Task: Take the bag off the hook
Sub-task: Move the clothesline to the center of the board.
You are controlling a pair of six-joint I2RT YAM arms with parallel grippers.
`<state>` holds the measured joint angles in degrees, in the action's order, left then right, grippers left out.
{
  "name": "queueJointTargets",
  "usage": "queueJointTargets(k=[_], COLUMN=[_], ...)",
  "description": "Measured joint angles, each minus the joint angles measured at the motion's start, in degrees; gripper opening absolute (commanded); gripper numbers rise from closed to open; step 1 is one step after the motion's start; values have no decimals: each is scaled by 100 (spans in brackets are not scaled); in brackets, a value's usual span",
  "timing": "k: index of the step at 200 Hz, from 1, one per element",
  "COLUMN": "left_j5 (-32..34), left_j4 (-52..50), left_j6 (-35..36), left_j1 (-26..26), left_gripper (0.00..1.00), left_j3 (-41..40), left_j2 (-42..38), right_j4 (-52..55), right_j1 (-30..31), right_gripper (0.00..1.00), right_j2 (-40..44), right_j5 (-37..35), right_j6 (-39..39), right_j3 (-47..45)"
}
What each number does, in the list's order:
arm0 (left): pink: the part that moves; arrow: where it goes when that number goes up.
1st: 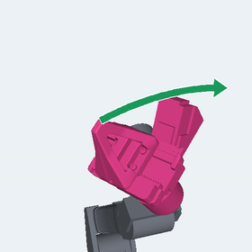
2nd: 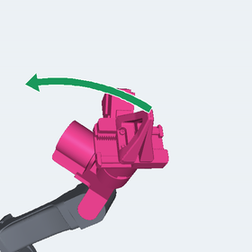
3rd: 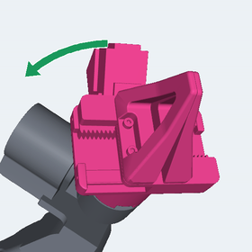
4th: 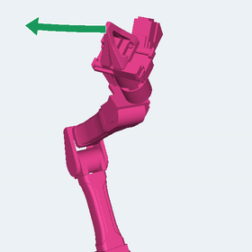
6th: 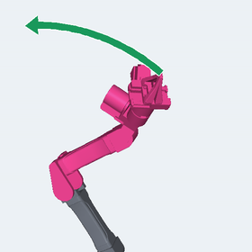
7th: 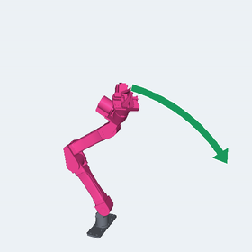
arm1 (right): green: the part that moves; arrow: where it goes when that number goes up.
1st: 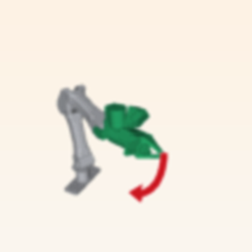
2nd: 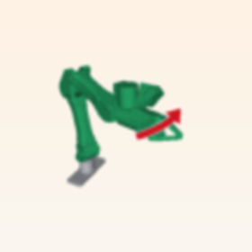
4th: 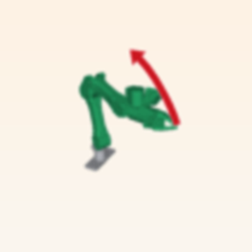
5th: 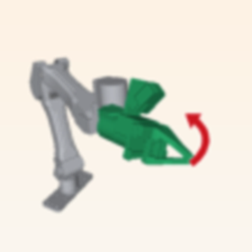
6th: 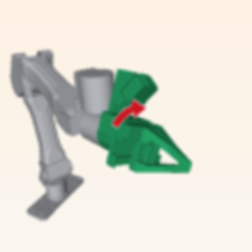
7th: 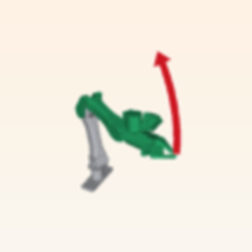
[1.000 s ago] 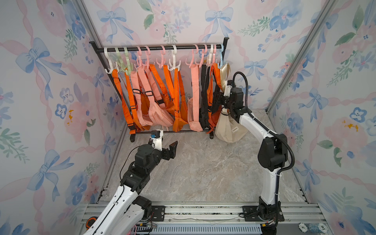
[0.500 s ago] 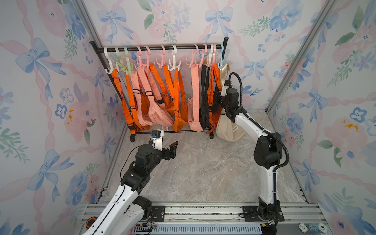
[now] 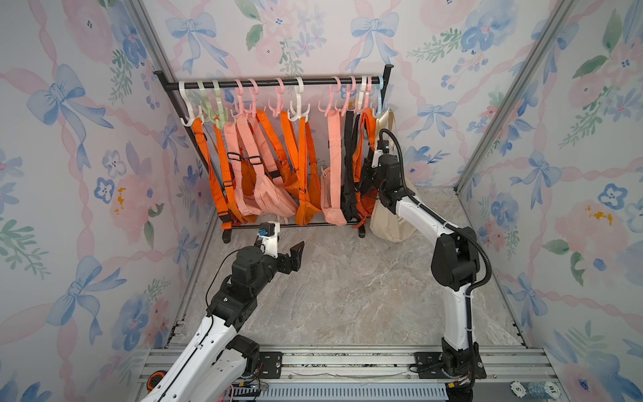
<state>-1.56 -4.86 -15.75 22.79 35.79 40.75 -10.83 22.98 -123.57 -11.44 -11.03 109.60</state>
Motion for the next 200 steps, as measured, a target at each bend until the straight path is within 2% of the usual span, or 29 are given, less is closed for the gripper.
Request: queueJointTargets(k=[70, 119, 192, 200], left_j5=[17, 20, 404, 444], left_j4=[4, 33, 234, 297], left_j6=[-111, -278, -407, -407], left_j1=[0, 13, 490, 522], left_gripper=[90, 89, 92, 92], left_j3=[0, 48, 339, 369], left_j2=[107, 306, 820, 885], right_j4=[-236, -389, -553, -573], right_j1=[-210, -691, -1473, -1537], right_gripper=[0, 0, 0, 3], right_j2=[662, 1228, 2035, 2079], right_j5=[317, 693, 975, 1001], right_j6=[-50, -201, -334, -337], right_j3=[-975, -1740, -2778, -2833])
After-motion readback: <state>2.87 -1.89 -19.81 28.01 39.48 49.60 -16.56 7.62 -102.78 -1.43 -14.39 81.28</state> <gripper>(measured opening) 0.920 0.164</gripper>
